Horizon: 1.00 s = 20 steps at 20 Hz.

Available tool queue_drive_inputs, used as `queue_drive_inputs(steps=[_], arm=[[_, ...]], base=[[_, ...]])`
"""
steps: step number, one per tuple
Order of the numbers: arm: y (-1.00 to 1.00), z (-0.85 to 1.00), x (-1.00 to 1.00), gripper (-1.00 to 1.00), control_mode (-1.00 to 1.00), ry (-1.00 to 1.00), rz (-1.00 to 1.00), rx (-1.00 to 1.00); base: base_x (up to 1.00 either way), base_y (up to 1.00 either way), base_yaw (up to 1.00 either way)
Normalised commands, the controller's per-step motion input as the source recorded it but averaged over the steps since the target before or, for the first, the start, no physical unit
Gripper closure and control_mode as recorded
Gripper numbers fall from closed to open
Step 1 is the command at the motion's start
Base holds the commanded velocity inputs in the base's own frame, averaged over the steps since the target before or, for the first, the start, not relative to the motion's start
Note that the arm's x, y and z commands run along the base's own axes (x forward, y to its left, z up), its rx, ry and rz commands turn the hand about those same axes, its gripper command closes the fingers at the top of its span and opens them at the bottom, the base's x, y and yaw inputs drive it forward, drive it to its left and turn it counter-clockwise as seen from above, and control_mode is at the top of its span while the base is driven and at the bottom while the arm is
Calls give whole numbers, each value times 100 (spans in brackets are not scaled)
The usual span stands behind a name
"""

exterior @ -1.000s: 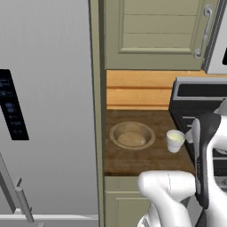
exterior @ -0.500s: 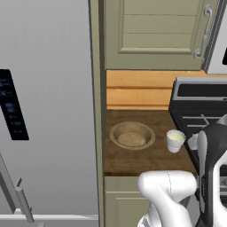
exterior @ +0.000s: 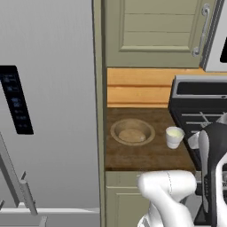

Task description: Grab a lemon wedge from the fridge and one ice cube from the ice bowl, and put them in the glass of lemonade.

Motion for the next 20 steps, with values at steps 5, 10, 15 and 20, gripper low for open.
queue_drive_inputs(steps=[5,10,15,20], arm=[[0,0,0,-100,100,0,0,0],[0,0,0,-100,100,0,0,0],[0,0,0,-100,100,0,0,0],[0,0,0,-100,100,0,0,0]], base=[[-35,100,-29],[-16,96,-49],[-35,100,-8],[11,100,1]])
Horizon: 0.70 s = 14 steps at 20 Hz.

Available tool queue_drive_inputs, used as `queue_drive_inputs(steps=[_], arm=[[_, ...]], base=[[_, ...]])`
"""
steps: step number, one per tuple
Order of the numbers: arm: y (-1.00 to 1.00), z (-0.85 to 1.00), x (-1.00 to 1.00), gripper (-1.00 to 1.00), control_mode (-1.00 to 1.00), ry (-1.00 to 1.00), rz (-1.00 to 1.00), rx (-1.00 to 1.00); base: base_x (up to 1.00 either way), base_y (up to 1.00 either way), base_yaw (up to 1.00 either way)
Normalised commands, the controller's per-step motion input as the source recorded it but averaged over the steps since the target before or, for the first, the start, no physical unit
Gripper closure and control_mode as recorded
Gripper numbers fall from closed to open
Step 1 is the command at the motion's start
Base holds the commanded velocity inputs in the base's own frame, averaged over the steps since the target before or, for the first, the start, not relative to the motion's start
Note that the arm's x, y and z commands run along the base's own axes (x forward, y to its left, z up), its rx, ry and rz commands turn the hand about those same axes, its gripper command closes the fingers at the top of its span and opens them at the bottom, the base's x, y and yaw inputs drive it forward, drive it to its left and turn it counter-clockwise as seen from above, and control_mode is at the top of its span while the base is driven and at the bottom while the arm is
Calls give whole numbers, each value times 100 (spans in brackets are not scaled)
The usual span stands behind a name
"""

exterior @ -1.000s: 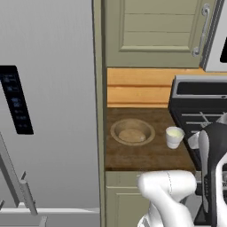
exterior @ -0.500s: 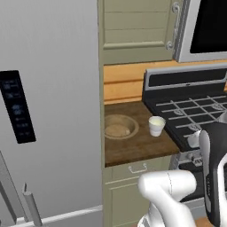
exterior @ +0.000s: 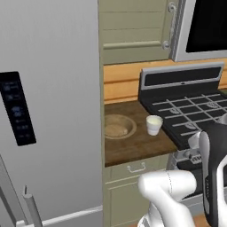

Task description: Grab a lemon wedge from the fridge and one ice cube from the ice bowl, and put them in the glass of lemonade.

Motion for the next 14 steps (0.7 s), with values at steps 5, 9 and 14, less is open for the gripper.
queue_drive_inputs(steps=[5,9,14], arm=[[0,0,0,-100,100,0,0,0],[0,0,0,-100,100,0,0,0],[0,0,0,-100,100,0,0,0]], base=[[82,24,8],[37,5,3],[-100,-3,8]])
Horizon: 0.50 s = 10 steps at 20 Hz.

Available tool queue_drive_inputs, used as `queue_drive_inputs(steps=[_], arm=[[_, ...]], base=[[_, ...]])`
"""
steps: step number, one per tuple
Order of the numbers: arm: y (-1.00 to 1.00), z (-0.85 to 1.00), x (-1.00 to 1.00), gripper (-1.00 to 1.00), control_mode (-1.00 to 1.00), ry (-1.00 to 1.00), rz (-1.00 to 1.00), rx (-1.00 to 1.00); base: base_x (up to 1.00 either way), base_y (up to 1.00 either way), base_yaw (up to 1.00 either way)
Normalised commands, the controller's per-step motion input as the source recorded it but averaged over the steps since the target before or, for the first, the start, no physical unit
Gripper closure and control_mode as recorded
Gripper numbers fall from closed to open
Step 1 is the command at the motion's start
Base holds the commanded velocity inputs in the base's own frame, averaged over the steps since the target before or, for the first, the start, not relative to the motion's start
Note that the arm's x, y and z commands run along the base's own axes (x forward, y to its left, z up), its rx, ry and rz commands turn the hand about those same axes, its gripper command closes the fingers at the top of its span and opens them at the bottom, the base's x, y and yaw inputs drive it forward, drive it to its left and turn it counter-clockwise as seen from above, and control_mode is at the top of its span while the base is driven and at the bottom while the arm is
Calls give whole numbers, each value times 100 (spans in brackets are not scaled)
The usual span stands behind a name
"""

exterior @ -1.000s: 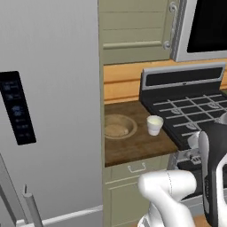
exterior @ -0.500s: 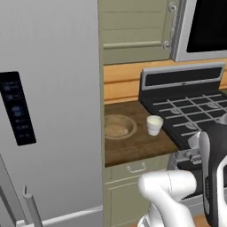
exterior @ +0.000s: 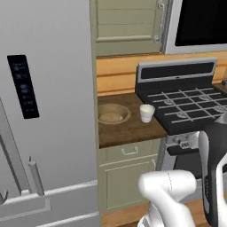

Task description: Grab a lemon wedge from the fridge and one ice cube from the ice bowl, and put them in the glass of lemonade.

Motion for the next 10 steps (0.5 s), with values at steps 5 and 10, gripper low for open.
queue_drive_inputs(steps=[5,10], arm=[[0,0,0,-100,100,0,0,0],[0,0,0,-100,100,0,0,0]], base=[[-23,35,8],[48,100,-9]])
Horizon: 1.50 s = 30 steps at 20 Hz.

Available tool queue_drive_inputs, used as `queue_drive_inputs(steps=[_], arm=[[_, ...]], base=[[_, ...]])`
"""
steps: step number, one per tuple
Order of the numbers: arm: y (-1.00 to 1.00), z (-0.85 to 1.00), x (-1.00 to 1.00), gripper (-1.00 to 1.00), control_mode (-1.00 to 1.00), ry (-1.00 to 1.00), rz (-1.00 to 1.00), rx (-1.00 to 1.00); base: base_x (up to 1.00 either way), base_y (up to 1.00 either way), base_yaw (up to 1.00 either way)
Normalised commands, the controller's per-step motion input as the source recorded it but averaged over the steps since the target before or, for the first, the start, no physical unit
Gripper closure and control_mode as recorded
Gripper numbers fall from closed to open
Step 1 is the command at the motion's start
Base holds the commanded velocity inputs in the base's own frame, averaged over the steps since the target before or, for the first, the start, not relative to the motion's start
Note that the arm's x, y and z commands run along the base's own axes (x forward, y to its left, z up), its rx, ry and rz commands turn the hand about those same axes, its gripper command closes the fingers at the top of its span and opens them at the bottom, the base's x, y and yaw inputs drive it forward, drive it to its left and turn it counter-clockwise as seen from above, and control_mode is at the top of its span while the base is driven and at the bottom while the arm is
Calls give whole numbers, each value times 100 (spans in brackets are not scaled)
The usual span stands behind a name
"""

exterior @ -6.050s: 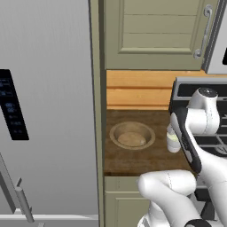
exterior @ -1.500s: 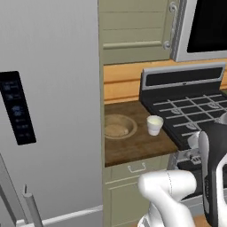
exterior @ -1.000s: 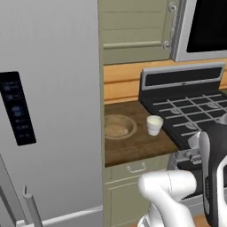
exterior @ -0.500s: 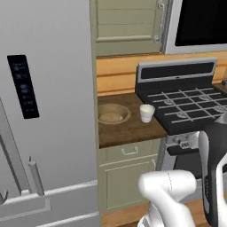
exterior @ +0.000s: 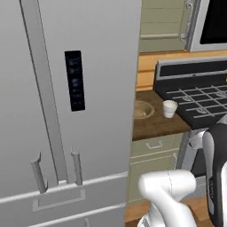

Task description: Grab a lemon wedge from the fridge and one ice cube from the ice bowl, and put them in the glass of lemonade.

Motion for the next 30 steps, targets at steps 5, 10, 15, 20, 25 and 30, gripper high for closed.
queue_drive_inputs(steps=[5,10,15,20,25,30], arm=[[0,0,0,-100,100,0,0,0],[0,0,0,-100,100,0,0,0],[0,0,0,-100,100,0,0,0],[0,0,0,-100,100,0,0,0],[0,0,0,-100,100,0,0,0],[0,0,0,-100,100,0,0,0]], base=[[5,100,-6],[-55,100,13],[-40,36,18],[-66,-5,0],[-99,11,0],[-80,19,0]])
